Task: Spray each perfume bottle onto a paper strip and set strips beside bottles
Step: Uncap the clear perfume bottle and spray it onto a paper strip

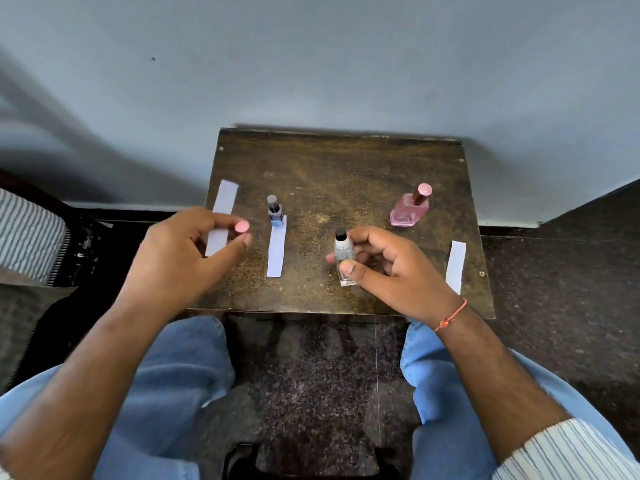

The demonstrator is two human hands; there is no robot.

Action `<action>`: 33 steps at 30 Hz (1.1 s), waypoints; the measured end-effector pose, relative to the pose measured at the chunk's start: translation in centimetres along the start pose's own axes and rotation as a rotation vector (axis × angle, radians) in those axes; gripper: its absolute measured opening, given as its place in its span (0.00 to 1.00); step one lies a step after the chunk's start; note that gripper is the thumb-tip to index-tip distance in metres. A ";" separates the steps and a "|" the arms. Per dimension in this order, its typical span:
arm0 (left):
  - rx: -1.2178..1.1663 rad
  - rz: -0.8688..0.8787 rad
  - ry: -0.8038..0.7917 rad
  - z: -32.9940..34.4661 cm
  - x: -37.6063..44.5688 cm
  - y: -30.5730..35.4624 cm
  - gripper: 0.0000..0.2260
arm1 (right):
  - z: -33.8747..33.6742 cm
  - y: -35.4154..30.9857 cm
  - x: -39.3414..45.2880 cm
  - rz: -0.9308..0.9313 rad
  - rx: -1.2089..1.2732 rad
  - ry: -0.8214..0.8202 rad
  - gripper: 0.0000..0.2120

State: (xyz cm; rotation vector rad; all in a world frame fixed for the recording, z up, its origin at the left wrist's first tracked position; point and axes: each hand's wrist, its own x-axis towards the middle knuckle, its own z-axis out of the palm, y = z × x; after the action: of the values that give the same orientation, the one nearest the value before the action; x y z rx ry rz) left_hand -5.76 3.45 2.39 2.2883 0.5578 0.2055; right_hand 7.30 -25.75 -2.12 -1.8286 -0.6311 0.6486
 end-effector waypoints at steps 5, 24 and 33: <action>0.309 -0.078 -0.097 1.2 0.5 -2.0 0.12 | 0.8 -0.1 0.1 -0.016 -0.006 -0.010 0.16; -0.329 0.017 -0.126 2.0 -2.9 5.9 0.14 | 0.6 -3.0 0.4 0.258 0.997 -0.200 0.15; -0.716 -0.174 -0.303 9.6 -2.3 7.8 0.13 | 0.4 -2.5 0.5 0.281 0.864 -0.005 0.28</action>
State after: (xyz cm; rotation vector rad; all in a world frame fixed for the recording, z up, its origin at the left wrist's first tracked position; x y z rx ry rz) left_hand -2.33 -8.58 1.33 1.5293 0.4300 -0.0307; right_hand 7.07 -24.31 0.05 -1.0989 -0.0468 0.9316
